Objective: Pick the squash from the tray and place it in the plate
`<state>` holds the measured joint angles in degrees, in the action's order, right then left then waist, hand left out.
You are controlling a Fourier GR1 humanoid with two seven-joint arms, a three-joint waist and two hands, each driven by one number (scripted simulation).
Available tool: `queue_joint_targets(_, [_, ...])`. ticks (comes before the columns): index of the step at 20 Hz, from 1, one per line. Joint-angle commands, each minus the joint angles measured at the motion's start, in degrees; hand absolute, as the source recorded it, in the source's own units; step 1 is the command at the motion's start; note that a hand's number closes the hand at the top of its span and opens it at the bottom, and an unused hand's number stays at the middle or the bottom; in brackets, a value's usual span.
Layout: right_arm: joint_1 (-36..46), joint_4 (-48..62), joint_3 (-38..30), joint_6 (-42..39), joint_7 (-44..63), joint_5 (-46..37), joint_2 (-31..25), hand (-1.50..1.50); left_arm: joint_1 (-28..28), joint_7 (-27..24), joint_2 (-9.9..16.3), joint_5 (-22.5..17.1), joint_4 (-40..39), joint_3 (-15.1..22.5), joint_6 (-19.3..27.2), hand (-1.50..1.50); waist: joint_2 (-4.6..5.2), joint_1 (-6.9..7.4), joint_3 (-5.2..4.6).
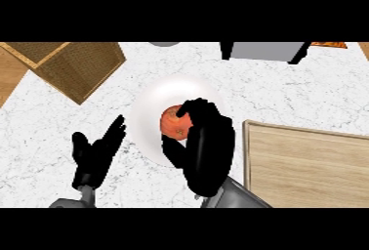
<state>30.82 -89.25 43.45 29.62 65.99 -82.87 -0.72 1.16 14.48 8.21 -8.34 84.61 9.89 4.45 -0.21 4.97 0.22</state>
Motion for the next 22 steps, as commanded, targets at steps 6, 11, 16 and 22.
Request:
queue_joint_targets(6, [2.13, 7.49, -3.77, 11.74, 16.84, -8.85, 0.69, 1.50, -2.16, -1.54, -0.35, 0.43, -0.78, 0.26, -0.06, 0.00, 0.71, -0.93, -0.19])
queue_joint_targets(11, [4.71, 13.84, -8.91, 15.88, 15.13, -7.12, 0.69, 1.50, -0.83, -0.95, -0.83, 0.57, -0.77, 0.01, 0.49, 0.00, 1.05, -1.39, -0.16])
queue_joint_targets(16, [3.89, 19.96, -11.78, 22.76, 12.37, -5.16, 0.69, 1.50, -1.42, -0.92, 1.17, -0.25, -0.92, -1.89, -0.73, 0.00, 1.09, -1.54, -0.14])
queue_joint_targets(22, [6.51, 31.14, -15.68, 14.22, 7.13, 14.00, 0.70, -1.50, 0.72, -0.48, -1.60, 1.08, -1.10, -0.34, 1.35, 0.00, 1.70, -0.34, -0.14])
